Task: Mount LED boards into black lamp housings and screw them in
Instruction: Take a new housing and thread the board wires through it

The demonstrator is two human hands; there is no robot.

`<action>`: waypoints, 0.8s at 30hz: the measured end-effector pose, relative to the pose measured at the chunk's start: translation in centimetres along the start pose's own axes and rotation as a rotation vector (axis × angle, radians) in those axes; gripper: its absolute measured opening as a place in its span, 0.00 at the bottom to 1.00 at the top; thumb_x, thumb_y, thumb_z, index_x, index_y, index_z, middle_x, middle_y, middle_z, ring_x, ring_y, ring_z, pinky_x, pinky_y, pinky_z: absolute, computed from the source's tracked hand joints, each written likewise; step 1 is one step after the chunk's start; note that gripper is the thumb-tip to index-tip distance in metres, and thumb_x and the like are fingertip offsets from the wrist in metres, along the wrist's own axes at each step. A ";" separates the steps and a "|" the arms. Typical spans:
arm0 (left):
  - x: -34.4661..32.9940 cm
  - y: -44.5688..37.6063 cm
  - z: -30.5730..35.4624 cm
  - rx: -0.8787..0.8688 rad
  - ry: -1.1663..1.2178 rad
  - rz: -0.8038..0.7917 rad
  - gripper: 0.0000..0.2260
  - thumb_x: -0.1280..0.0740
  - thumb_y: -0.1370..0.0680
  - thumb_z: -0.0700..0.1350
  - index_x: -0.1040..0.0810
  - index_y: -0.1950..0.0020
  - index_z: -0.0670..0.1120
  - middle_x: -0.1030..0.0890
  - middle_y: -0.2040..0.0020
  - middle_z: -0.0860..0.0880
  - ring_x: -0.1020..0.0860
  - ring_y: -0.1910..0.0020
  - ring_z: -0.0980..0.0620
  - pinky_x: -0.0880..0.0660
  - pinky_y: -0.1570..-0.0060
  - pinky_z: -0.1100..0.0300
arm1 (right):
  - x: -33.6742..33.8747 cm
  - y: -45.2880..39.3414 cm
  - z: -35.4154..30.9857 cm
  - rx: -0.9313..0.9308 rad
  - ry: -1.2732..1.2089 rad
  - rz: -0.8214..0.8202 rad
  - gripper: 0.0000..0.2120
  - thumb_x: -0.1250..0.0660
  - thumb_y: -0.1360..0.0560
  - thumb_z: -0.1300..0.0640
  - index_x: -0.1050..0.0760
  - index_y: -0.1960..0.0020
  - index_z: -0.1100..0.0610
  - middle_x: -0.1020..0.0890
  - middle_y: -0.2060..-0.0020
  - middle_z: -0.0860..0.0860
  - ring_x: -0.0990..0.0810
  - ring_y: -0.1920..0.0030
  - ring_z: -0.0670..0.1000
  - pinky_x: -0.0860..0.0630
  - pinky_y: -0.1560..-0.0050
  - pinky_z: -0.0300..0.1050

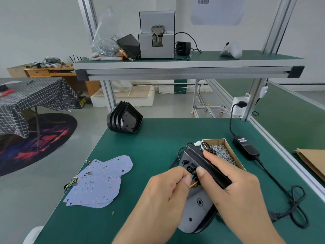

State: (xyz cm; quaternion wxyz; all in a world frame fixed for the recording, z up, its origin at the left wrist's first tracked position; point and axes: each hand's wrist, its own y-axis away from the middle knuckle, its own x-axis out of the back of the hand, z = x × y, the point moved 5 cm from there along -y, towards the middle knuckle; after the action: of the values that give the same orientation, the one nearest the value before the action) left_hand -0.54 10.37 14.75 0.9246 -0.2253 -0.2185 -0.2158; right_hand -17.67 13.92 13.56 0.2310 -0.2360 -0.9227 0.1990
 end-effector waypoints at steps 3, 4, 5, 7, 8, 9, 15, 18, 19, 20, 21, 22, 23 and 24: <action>-0.1 0.0 0.2 -0.013 0.005 -0.005 0.12 0.38 0.14 0.47 0.27 0.57 0.48 0.32 0.70 0.57 0.36 0.70 0.56 0.39 0.69 0.66 | 0.3 0.0 0.0 -0.003 -0.038 -0.002 0.17 0.26 0.29 0.45 0.18 0.41 0.36 0.17 0.52 0.26 0.17 0.50 0.32 0.27 0.52 0.22; -0.1 0.0 0.3 -0.012 0.008 -0.007 0.12 0.38 0.14 0.48 0.27 0.56 0.48 0.32 0.70 0.57 0.36 0.70 0.57 0.39 0.69 0.66 | 0.4 0.1 -0.1 0.007 -0.039 0.008 0.17 0.26 0.30 0.46 0.19 0.42 0.34 0.17 0.53 0.27 0.17 0.50 0.32 0.28 0.52 0.22; -0.1 0.0 0.3 -0.011 0.012 -0.009 0.12 0.38 0.14 0.48 0.26 0.56 0.48 0.33 0.70 0.57 0.36 0.70 0.57 0.39 0.69 0.66 | 0.5 0.1 -0.1 0.019 -0.035 0.023 0.17 0.26 0.30 0.46 0.19 0.42 0.34 0.16 0.53 0.27 0.17 0.51 0.32 0.28 0.53 0.22; -0.2 0.0 0.4 -0.018 0.020 -0.014 0.12 0.39 0.14 0.49 0.26 0.55 0.48 0.33 0.70 0.56 0.37 0.70 0.57 0.39 0.69 0.65 | 0.5 0.1 0.0 0.025 -0.032 0.048 0.17 0.25 0.30 0.46 0.19 0.43 0.34 0.16 0.54 0.27 0.17 0.52 0.32 0.28 0.54 0.21; -0.2 0.0 0.4 -0.024 0.020 -0.014 0.12 0.40 0.14 0.51 0.26 0.55 0.48 0.33 0.70 0.56 0.37 0.70 0.57 0.39 0.69 0.65 | 0.5 0.0 -0.1 0.025 -0.037 0.050 0.17 0.25 0.30 0.46 0.19 0.43 0.34 0.16 0.54 0.27 0.17 0.52 0.32 0.28 0.54 0.21; -0.1 0.0 0.4 -0.029 0.020 -0.012 0.13 0.40 0.15 0.53 0.25 0.54 0.48 0.33 0.70 0.56 0.37 0.69 0.57 0.39 0.69 0.65 | 0.4 0.1 -0.2 0.026 -0.041 0.051 0.17 0.25 0.30 0.45 0.19 0.43 0.34 0.16 0.55 0.28 0.17 0.52 0.33 0.28 0.54 0.21; 0.0 0.2 0.0 -0.023 0.058 -0.008 0.14 0.41 0.18 0.55 0.23 0.53 0.47 0.33 0.70 0.56 0.37 0.70 0.57 0.39 0.69 0.64 | 0.4 0.1 -0.1 0.013 -0.023 0.072 0.19 0.27 0.30 0.36 0.17 0.41 0.38 0.15 0.54 0.30 0.16 0.52 0.36 0.25 0.54 0.25; -0.1 0.3 -0.6 0.004 0.120 -0.009 0.12 0.40 0.18 0.54 0.24 0.55 0.51 0.33 0.71 0.57 0.37 0.71 0.58 0.38 0.69 0.68 | 0.4 0.1 0.0 -0.033 -0.056 0.059 0.20 0.25 0.32 0.34 0.15 0.43 0.39 0.15 0.54 0.30 0.16 0.52 0.35 0.25 0.53 0.25; 0.0 0.3 -0.9 0.019 0.164 -0.012 0.11 0.40 0.18 0.54 0.24 0.56 0.52 0.32 0.71 0.57 0.37 0.72 0.58 0.37 0.69 0.69 | 0.4 0.2 -0.1 -0.023 -0.083 0.016 0.21 0.24 0.32 0.32 0.16 0.41 0.36 0.15 0.52 0.30 0.16 0.50 0.34 0.25 0.52 0.25; 0.2 0.4 -1.3 0.037 0.220 -0.014 0.11 0.39 0.18 0.55 0.23 0.56 0.52 0.33 0.72 0.57 0.37 0.72 0.58 0.37 0.69 0.69 | 0.4 0.1 -0.2 -0.018 -0.147 -0.062 0.25 0.24 0.32 0.30 0.18 0.37 0.35 0.15 0.47 0.32 0.16 0.46 0.35 0.24 0.48 0.26; 0.3 0.4 -1.8 0.060 0.286 -0.017 0.12 0.39 0.19 0.56 0.22 0.55 0.51 0.33 0.72 0.57 0.38 0.72 0.56 0.38 0.69 0.67 | 0.3 0.2 -0.1 -0.007 -0.226 -0.169 0.31 0.26 0.32 0.28 0.23 0.30 0.34 0.17 0.39 0.34 0.18 0.39 0.38 0.24 0.41 0.29; 0.5 0.4 -2.3 0.086 0.362 -0.023 0.13 0.38 0.19 0.57 0.22 0.55 0.50 0.34 0.73 0.56 0.39 0.73 0.55 0.39 0.70 0.66 | 0.3 0.3 0.5 0.011 -0.295 -0.277 0.38 0.27 0.31 0.27 0.30 0.24 0.36 0.21 0.31 0.38 0.22 0.30 0.44 0.26 0.32 0.37; 0.6 0.3 -2.7 0.108 0.451 -0.036 0.13 0.37 0.19 0.57 0.21 0.54 0.49 0.35 0.73 0.54 0.40 0.73 0.54 0.40 0.70 0.65 | 0.1 0.4 1.4 0.037 -0.336 -0.377 0.45 0.27 0.30 0.27 0.38 0.19 0.38 0.28 0.23 0.41 0.30 0.23 0.48 0.31 0.24 0.48; 0.6 0.3 -2.9 0.120 0.541 -0.058 0.13 0.36 0.19 0.56 0.20 0.53 0.48 0.36 0.74 0.54 0.42 0.73 0.54 0.41 0.71 0.65 | -0.7 0.6 2.1 0.043 -0.377 -0.478 0.50 0.26 0.30 0.28 0.46 0.16 0.40 0.36 0.19 0.43 0.38 0.19 0.49 0.37 0.22 0.59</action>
State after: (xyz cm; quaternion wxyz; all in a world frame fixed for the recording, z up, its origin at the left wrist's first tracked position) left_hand 1.00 8.95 12.59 0.9545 -0.0980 0.0175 -0.2811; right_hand -18.05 13.48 11.37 0.1009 0.0337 -0.9742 0.1988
